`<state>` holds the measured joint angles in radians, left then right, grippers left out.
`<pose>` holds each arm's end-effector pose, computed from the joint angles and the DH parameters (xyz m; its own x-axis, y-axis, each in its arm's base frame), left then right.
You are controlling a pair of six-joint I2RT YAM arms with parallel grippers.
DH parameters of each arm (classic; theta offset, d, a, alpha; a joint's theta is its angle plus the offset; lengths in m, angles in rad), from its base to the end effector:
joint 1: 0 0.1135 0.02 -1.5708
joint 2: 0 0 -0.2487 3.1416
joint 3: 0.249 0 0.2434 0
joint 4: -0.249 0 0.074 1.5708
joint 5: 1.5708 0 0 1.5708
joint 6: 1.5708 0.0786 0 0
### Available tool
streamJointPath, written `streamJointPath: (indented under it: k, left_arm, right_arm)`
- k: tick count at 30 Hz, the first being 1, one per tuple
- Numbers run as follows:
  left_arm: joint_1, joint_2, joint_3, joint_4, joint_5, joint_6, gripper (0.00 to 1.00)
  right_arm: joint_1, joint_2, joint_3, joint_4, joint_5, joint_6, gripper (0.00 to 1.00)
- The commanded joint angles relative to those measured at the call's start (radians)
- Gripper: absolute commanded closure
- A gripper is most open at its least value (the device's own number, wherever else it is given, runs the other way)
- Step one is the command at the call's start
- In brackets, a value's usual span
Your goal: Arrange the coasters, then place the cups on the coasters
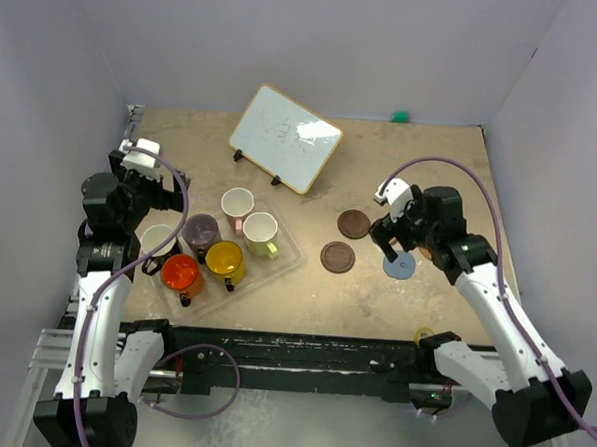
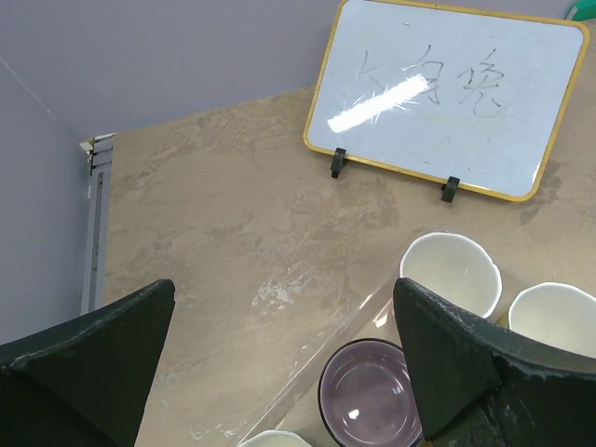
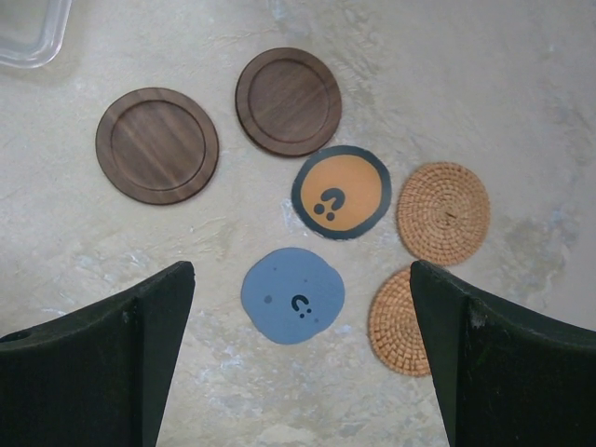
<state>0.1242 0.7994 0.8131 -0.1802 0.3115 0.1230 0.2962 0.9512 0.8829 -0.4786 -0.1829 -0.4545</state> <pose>0.2297 0.0044 0.3303 -0.1409 0.1001 -0.9850 0.2008 0.9771 0.0706 0.2294 0.0850 0.2810 -0.2557 -0.5294 -0.8090 -0.6097 0.7376 -0.2900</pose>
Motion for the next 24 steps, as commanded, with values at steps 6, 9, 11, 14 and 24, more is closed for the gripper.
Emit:
streamJointPath:
  k: [6,9,11,14,24]
  left_arm:
    - [0.011,0.003,-0.003,0.05,0.05,0.023,0.01]
    - [0.011,0.006,-0.005,0.05,0.065,0.024,0.01]
    - [0.011,0.006,-0.006,0.052,0.071,0.024,0.01]
    - [0.011,0.009,-0.01,0.056,0.08,0.026,0.01]
    - [0.011,0.021,-0.022,0.064,0.099,0.033,0.01]
  right_arm:
    - [0.076,0.27,0.129,0.093,0.056,0.043,0.0]
    - [0.095,0.411,0.208,0.1,0.094,0.09,0.01]
    - [0.096,0.494,0.255,0.089,0.106,0.127,0.01]
    - [0.096,0.601,0.315,0.069,0.101,0.178,0.02]
    - [0.097,0.856,0.426,0.0,0.093,0.241,0.02]
